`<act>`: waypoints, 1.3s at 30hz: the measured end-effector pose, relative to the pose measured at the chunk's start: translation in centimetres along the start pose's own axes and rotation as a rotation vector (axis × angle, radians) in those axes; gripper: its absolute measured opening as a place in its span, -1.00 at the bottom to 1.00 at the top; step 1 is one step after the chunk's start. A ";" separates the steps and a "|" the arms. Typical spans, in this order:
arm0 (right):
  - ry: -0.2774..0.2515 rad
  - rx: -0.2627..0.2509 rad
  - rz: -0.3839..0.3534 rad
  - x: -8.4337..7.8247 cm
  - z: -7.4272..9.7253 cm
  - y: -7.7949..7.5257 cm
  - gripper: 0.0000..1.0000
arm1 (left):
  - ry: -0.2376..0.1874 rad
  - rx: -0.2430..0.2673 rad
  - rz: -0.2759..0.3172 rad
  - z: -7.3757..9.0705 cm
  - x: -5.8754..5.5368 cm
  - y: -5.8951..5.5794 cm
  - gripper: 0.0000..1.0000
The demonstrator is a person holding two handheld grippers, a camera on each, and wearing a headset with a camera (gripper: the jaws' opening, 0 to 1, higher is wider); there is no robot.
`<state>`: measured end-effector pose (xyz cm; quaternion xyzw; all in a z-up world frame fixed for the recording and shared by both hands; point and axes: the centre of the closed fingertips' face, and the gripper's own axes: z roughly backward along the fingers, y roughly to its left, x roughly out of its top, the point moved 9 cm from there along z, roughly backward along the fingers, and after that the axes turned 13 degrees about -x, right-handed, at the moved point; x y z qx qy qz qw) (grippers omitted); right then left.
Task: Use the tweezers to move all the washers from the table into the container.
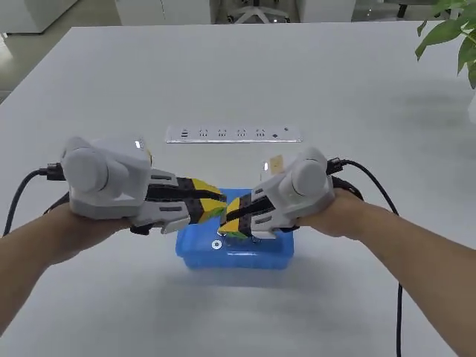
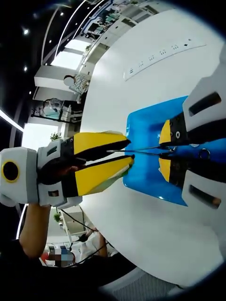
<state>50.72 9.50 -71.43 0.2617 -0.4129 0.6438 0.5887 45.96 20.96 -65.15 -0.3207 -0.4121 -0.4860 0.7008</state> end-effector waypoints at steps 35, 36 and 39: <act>0.008 -0.012 0.007 0.4 0.0 -0.1 -0.77 | 0.013 -0.021 -0.050 0.3 0.5 0.1 -0.90; 0.008 -0.013 0.003 0.4 0.1 -0.1 -0.77 | 0.012 -0.020 -0.051 0.3 0.6 0.1 -0.90; 0.005 -0.014 0.001 0.5 0.2 0.0 -0.77 | 0.011 -0.024 -0.051 0.4 0.7 0.1 -0.90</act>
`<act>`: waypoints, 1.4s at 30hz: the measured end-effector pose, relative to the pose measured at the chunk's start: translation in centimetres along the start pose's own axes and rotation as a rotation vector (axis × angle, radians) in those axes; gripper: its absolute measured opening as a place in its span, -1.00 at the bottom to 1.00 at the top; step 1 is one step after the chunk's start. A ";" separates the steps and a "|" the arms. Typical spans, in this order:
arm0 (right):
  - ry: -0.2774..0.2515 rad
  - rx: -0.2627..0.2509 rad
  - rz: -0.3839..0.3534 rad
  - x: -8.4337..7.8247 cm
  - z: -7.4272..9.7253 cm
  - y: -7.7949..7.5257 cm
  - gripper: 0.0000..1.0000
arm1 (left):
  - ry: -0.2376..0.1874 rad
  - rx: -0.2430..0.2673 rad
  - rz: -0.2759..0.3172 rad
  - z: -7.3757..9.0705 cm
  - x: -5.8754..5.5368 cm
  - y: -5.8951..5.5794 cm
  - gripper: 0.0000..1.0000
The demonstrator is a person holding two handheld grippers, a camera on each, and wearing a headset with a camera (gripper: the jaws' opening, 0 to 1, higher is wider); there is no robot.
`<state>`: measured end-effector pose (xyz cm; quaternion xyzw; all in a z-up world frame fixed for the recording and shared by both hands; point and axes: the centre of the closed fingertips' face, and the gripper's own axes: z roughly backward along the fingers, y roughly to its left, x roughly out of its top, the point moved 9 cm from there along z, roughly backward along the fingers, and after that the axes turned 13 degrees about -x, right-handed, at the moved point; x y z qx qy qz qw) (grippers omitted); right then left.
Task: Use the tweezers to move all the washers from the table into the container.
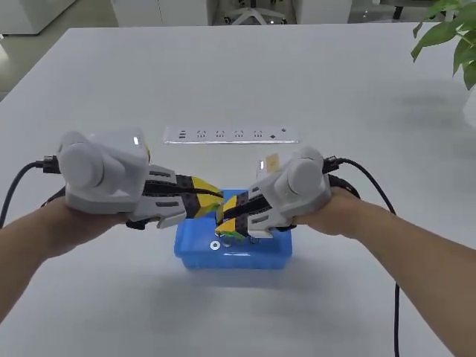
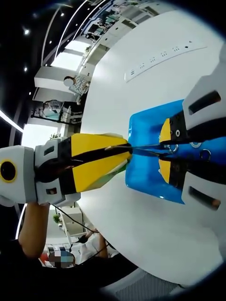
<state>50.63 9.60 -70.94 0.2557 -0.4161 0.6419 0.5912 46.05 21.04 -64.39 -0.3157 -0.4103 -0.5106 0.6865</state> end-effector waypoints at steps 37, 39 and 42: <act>-0.040 -0.017 -0.015 2.5 4.0 1.7 -0.79 | -0.025 -0.081 -0.038 1.3 3.8 -2.5 -0.91; -0.040 -0.018 -0.017 2.7 4.3 1.8 -0.78 | -0.027 -0.082 -0.040 1.3 4.0 -2.6 -0.91; -0.039 -0.021 -0.017 2.8 4.6 2.0 -0.77 | -0.030 -0.087 -0.044 1.3 4.3 -2.9 -0.91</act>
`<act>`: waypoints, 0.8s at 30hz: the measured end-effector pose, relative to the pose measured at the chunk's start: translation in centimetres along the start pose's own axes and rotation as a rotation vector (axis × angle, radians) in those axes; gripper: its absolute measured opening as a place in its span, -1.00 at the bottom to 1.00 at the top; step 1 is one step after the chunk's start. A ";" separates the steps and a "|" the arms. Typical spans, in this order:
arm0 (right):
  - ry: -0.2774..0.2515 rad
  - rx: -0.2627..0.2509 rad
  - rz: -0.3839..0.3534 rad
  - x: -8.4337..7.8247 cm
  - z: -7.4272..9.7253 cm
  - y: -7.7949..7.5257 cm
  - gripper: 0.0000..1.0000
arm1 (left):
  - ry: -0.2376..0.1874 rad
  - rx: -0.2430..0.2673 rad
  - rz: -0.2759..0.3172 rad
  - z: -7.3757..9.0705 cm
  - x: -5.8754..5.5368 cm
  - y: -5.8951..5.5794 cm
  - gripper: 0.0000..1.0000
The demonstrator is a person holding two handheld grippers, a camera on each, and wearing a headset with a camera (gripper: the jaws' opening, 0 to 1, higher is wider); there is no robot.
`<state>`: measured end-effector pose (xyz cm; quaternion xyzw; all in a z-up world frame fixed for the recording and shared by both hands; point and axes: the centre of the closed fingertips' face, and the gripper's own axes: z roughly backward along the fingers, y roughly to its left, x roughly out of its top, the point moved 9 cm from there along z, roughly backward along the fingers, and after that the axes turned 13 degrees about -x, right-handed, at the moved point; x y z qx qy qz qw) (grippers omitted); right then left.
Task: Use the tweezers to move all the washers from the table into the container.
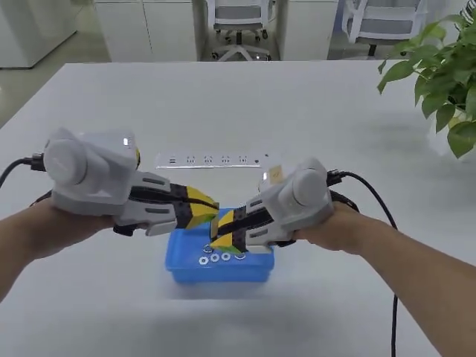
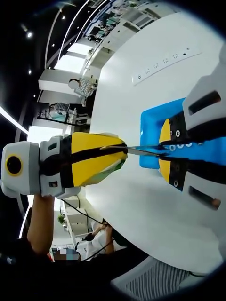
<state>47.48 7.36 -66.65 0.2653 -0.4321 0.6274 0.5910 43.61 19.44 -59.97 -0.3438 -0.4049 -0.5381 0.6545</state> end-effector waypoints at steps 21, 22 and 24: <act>-0.005 -0.008 0.025 1.2 2.1 1.1 -0.72 | -0.024 -0.054 -0.035 -0.3 2.0 -1.5 -0.91; -0.009 -0.006 0.026 1.3 2.2 1.2 -0.72 | -0.025 -0.057 -0.036 -0.3 2.1 -1.6 -0.91; -0.014 0.001 0.025 1.4 2.3 1.4 -0.72 | -0.027 -0.062 -0.038 -0.3 2.2 -1.9 -0.91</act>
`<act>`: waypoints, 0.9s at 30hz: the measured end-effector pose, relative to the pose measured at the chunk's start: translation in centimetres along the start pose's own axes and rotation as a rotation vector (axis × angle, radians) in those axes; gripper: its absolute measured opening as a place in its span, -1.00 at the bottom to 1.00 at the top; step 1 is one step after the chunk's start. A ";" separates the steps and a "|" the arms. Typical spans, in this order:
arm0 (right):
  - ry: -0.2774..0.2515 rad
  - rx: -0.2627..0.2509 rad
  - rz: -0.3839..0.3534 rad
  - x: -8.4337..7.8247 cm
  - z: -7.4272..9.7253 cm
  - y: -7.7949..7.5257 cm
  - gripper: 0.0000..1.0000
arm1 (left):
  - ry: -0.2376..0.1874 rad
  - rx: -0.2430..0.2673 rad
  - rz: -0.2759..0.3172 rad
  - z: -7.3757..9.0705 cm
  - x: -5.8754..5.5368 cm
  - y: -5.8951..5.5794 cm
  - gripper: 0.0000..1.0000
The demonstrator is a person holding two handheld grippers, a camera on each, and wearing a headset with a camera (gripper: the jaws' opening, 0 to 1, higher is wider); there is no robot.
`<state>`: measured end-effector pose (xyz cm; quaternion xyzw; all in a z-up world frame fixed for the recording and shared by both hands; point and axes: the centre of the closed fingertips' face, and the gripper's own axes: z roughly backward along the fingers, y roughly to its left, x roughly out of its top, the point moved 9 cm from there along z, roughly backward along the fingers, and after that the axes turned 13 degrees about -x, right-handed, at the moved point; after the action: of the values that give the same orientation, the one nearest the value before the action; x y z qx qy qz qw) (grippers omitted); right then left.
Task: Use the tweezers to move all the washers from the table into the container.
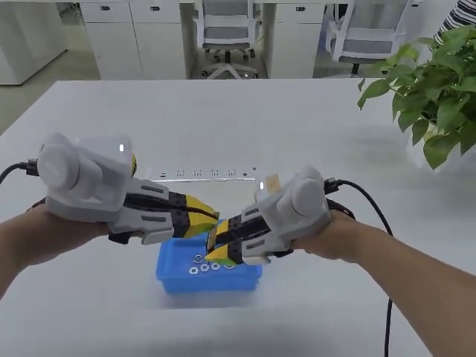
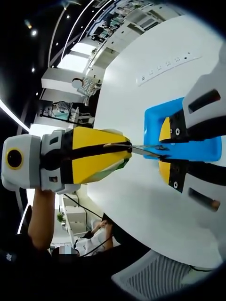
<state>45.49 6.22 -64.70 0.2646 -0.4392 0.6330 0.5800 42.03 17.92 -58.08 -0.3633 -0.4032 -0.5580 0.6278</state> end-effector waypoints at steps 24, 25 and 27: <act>0.012 0.016 -0.022 0.4 0.9 2.4 -0.84 | 0.011 -0.051 0.001 0.3 -0.1 -2.3 -0.91; 0.017 0.016 -0.019 0.3 0.9 2.6 -0.84 | 0.014 -0.053 0.001 0.3 -0.1 -2.3 -0.91; 0.025 0.021 -0.018 0.2 0.9 2.9 -0.84 | 0.019 -0.056 0.005 0.3 -0.3 -2.6 -0.91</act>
<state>42.55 5.73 -64.87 0.2664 -0.4230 0.6356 0.5883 39.42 18.01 -58.27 -0.3763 -0.3805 -0.5710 0.6225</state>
